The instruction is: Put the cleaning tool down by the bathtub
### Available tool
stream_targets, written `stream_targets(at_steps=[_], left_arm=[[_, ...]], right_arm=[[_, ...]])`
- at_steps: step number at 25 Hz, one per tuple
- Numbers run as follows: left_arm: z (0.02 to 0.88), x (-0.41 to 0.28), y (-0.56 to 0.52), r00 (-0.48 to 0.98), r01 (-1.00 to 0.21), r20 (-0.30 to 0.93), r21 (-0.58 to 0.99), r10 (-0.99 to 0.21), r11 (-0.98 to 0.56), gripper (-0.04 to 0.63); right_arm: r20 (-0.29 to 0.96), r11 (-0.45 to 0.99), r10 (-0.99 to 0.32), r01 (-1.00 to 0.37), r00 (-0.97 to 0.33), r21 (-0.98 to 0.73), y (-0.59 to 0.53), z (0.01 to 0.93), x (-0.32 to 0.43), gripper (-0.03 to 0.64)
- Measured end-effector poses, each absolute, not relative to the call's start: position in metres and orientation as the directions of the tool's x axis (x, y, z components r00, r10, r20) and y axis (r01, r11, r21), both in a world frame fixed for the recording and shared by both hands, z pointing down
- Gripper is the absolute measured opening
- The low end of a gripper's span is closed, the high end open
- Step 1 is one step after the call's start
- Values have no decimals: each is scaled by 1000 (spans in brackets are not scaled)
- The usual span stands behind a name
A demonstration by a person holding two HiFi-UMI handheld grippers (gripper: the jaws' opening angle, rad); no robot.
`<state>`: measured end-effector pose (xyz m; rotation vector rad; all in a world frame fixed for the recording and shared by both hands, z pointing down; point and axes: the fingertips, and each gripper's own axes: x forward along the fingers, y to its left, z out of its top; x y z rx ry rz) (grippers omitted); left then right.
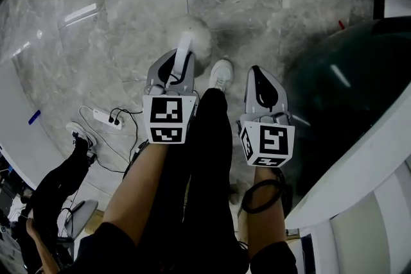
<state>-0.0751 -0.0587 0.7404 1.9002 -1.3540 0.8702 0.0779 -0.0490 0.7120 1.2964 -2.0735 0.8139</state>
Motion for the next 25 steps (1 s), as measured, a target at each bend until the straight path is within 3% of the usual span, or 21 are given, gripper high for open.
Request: stream_targets(at_steps=[25], left_arm=[[921,-54,-54,262,-952,842,145,-472,-269,80]], right_arm=[[769,324,-529,-923,-359,-209,-41,872,105,14]])
